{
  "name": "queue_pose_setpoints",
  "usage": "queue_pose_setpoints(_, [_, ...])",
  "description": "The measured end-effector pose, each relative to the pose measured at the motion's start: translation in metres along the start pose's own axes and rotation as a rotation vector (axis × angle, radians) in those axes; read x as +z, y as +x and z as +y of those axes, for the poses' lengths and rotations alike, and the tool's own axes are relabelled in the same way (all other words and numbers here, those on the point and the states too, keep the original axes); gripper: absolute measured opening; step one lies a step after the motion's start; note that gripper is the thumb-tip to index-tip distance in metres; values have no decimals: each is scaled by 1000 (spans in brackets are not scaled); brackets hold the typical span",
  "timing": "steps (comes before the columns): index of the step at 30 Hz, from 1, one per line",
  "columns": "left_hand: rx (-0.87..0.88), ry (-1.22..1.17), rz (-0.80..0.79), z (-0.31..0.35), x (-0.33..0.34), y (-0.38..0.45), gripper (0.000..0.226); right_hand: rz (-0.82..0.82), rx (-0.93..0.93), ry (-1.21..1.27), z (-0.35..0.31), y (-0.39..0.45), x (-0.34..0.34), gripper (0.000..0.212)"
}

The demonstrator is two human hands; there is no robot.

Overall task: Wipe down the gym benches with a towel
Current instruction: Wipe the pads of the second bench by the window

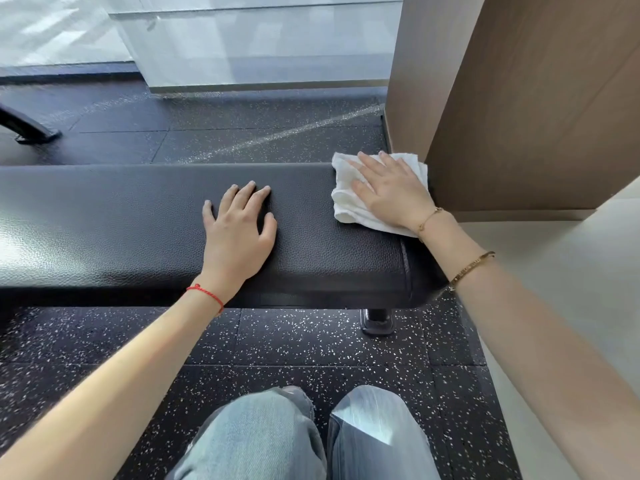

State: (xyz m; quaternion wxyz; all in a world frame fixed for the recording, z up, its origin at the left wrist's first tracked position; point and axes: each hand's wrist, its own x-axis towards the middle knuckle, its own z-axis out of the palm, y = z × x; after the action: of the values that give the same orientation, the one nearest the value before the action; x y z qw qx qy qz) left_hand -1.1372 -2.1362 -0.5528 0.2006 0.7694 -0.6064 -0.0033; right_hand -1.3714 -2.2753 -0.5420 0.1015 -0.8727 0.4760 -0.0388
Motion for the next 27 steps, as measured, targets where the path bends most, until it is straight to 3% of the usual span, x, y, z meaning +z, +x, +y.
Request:
queue_pose_setpoints(8, [3,-3,2,-1,-1,-1,47,13,-91,24,-11,-76,5,54])
queue_pose_setpoints(14, [-1,1,-7,2,-1,-2,48,164,-233,-129,-19,-163,29,64])
queue_pose_setpoints(24, [8,11,-1,-1,2,0,47,157,-292,-361,-73,-132,40,78])
queue_pose_setpoints(27, [14,18,-2,-4,1,0,47,198,-293,-398,-59,-143,37,78])
